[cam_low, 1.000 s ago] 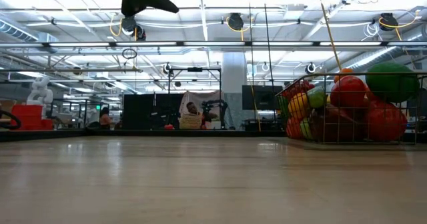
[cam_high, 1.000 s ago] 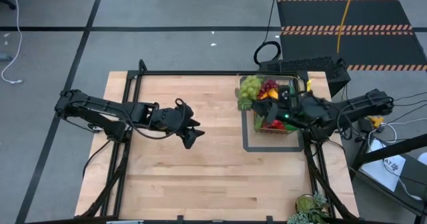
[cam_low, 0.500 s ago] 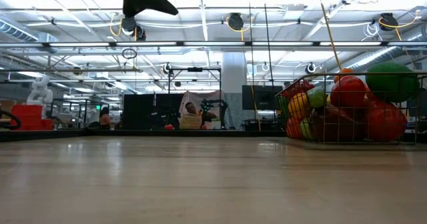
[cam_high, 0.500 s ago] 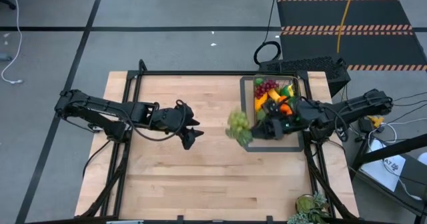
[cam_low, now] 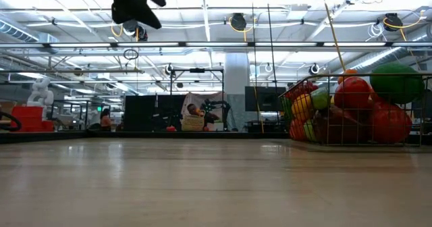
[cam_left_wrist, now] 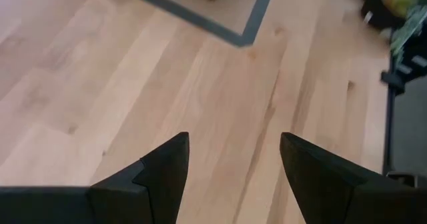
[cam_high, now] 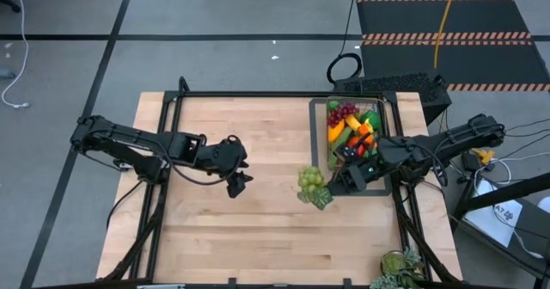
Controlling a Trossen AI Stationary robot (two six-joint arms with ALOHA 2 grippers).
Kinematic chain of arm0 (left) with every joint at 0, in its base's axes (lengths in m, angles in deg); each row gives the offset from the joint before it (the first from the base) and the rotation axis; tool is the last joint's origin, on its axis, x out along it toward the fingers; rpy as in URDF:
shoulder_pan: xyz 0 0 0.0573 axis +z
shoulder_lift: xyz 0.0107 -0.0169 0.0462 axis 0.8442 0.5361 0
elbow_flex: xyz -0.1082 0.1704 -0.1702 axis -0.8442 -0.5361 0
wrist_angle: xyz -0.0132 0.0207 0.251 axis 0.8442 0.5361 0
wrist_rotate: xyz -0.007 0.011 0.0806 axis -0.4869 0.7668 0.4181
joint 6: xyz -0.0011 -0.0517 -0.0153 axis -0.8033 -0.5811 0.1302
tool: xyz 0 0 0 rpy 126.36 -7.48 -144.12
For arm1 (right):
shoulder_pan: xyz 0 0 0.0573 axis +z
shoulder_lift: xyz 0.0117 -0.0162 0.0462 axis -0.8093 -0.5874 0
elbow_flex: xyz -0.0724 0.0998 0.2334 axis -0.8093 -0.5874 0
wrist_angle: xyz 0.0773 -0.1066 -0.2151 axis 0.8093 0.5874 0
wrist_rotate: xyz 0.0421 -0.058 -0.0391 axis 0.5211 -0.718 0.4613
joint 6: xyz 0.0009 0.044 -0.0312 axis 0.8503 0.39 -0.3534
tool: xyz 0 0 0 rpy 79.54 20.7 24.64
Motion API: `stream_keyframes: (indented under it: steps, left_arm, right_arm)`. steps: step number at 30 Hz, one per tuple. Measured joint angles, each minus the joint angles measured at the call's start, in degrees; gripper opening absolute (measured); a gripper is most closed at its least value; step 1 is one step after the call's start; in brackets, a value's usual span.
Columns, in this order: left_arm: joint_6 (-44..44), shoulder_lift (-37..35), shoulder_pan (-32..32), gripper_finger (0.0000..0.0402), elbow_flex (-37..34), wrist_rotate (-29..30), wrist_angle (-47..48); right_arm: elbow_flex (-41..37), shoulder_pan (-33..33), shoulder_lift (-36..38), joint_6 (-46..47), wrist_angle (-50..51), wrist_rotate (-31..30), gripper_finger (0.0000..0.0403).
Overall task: Build produce basket
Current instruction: Put the green grapes into the wire basket
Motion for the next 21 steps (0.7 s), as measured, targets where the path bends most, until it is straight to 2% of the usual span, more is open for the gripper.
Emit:
stream_keyframes:
  steps: [7,12,16,21]
  left_arm:
    - [-0.3,0.0,-1.4,0.0234,0.0,-0.1,2.7]
    - [-0.5,0.0,-1.7,0.0234,0.0,-0.1,2.7]
    - [-1.0,0.0,-1.7,0.0234,0.0,-0.1,2.7]
    - [-1.2,0.0,-1.7,0.0234,0.0,-0.1,2.7]
  right_arm:
    - [0.0,-0.1,0.0,2.7,2.7,6.3,0.0075]
    - [0.0,-0.6,0.0,3.9,5.8,5.8,0.0075]
    - [0.0,-2.1,0.5,7.7,13.4,1.8,0.0075]
    - [0.0,-6.6,3.2,7.9,21.6,1.7,0.0075]
